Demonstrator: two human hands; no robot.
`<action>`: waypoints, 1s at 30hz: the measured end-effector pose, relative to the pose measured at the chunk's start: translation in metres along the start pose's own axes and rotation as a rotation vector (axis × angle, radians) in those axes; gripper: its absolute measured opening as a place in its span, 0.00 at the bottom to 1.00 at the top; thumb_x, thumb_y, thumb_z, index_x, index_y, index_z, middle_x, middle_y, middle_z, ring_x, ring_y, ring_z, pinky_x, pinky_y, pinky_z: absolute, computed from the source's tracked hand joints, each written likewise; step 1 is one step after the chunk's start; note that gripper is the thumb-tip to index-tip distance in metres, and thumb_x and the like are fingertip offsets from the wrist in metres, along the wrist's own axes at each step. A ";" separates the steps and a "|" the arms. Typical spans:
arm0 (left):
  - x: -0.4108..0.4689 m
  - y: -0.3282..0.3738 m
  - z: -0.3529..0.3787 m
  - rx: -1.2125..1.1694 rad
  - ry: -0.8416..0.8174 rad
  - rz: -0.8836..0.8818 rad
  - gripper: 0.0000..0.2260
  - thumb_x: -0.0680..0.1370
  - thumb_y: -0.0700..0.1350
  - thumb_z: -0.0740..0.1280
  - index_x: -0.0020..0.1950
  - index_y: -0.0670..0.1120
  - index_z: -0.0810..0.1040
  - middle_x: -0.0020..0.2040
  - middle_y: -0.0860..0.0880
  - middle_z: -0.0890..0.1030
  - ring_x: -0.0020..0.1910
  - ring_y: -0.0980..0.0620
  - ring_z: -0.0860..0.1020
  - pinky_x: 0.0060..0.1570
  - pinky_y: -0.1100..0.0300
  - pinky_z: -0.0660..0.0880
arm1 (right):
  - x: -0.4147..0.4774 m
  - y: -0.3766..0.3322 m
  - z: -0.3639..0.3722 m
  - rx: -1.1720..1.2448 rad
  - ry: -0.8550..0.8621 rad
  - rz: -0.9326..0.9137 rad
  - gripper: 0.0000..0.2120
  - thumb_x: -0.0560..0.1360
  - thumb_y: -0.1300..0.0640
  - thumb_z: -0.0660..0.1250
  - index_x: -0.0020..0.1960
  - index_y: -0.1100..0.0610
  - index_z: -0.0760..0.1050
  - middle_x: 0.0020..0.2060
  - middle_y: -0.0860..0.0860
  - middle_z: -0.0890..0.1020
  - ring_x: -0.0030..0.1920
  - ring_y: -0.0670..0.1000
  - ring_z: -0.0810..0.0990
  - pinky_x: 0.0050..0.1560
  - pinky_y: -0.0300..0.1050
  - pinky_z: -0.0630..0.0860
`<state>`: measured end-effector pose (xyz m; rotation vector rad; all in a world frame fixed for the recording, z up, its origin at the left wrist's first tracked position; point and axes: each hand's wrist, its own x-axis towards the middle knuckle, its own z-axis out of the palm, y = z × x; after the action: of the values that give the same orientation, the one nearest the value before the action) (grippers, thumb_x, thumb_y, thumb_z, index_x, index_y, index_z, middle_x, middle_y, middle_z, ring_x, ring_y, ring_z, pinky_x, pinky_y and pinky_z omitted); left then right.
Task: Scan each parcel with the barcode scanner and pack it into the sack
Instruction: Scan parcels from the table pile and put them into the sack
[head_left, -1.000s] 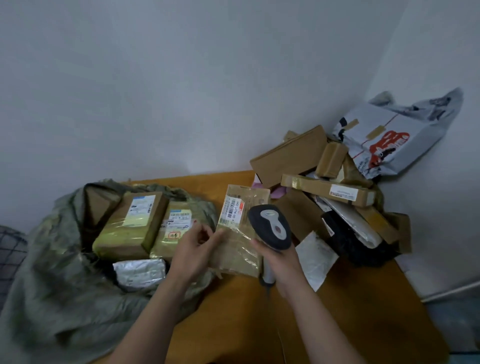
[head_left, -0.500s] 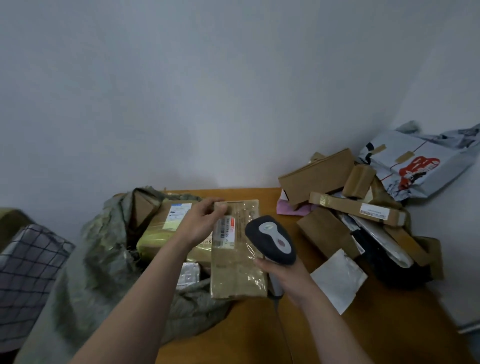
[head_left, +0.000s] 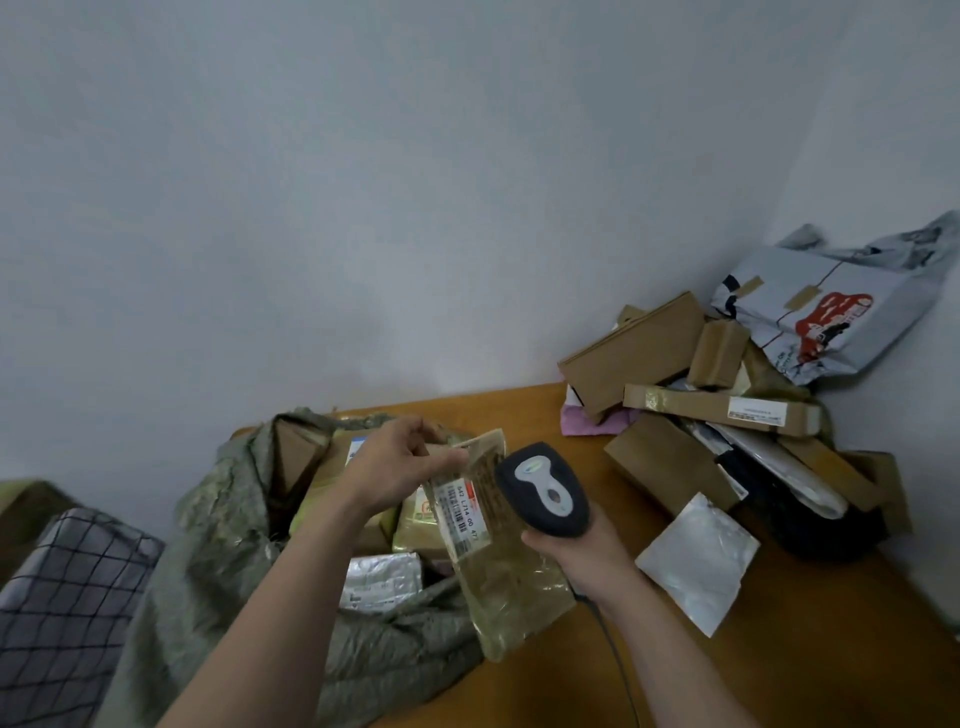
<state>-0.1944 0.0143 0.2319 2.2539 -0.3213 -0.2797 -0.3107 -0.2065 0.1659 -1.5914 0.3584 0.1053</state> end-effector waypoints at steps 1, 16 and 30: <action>0.000 0.002 -0.001 0.080 -0.021 0.000 0.14 0.75 0.59 0.75 0.53 0.52 0.80 0.42 0.51 0.83 0.41 0.52 0.81 0.40 0.56 0.76 | 0.001 0.000 0.001 -0.013 0.006 0.000 0.17 0.72 0.63 0.78 0.53 0.45 0.79 0.51 0.44 0.84 0.51 0.42 0.81 0.44 0.36 0.77; -0.011 -0.031 0.002 -0.350 0.181 -0.272 0.12 0.81 0.39 0.70 0.62 0.40 0.72 0.47 0.43 0.85 0.36 0.46 0.86 0.40 0.49 0.84 | 0.002 0.002 0.017 0.086 0.031 -0.010 0.12 0.77 0.57 0.75 0.38 0.59 0.77 0.27 0.53 0.72 0.28 0.51 0.70 0.32 0.45 0.68; -0.021 -0.051 0.018 -0.399 0.280 -0.174 0.12 0.81 0.42 0.71 0.59 0.50 0.71 0.47 0.44 0.87 0.44 0.41 0.87 0.49 0.36 0.83 | -0.012 0.005 0.045 0.093 -0.107 -0.043 0.08 0.75 0.57 0.76 0.44 0.60 0.79 0.26 0.50 0.70 0.26 0.49 0.66 0.28 0.45 0.65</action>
<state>-0.2128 0.0399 0.1837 1.8938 0.0757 -0.1032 -0.3169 -0.1602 0.1624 -1.4938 0.2429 0.1381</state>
